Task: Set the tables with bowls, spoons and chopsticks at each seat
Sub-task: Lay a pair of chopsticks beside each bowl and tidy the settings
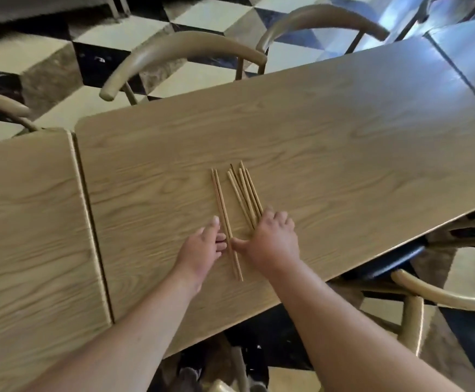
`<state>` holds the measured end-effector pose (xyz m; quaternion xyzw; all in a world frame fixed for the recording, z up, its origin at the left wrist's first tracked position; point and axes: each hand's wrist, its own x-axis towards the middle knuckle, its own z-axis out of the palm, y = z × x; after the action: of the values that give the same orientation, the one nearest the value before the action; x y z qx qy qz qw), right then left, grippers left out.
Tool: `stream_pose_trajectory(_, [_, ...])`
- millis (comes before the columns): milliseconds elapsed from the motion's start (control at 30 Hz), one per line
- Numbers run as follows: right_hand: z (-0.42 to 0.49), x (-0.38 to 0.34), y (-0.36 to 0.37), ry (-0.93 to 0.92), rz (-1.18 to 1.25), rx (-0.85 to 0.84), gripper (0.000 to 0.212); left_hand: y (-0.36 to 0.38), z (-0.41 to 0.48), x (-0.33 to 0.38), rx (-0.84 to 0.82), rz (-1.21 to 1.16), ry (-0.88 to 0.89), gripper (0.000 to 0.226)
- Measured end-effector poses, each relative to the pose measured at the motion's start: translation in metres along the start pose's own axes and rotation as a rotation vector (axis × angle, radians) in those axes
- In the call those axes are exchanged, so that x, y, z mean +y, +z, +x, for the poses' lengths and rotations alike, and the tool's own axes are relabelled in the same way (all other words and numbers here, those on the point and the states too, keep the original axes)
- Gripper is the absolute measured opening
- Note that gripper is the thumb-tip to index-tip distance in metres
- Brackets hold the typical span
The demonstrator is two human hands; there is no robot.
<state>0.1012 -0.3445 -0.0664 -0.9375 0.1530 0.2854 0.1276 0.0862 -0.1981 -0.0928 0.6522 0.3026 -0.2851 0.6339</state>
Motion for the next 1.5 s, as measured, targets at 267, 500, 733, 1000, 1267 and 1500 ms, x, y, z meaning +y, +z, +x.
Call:
stream_pose_trajectory(267, [0.024, -0.015, 0.005, -0.083, 0.024, -0.062, 0.037, 0.039, 0.011, 0.013, -0.010, 0.127, 0.005, 0.038])
stream_pose_trajectory(500, [0.012, 0.004, 0.012, -0.169, -0.062, -0.099, 0.037, 0.045, -0.012, 0.005, -0.058, 0.276, 0.020, 0.039])
stream_pose_trajectory(733, [0.001, 0.015, 0.014, -0.235, -0.193, -0.061, 0.036, 0.021, -0.073, -0.018, 0.023, 0.273, -0.054, 0.029])
stream_pose_trajectory(1000, [-0.035, 0.001, 0.015, -0.285, -0.193, -0.059, 0.028, -0.051, -0.128, -0.029, 0.117, 0.200, -0.090, 0.029])
stream_pose_trajectory(1267, [-0.172, -0.155, 0.065, -0.452, 0.436, -0.423, 0.015, -0.195, -0.189, -0.040, 0.199, -0.251, 0.168, 0.098])
stream_pose_trajectory(1500, [-0.269, -0.303, 0.136, -0.565, 0.164, -0.295, 0.040, -0.419, -0.243, -0.036, 0.463, -0.477, 0.497, 0.019])
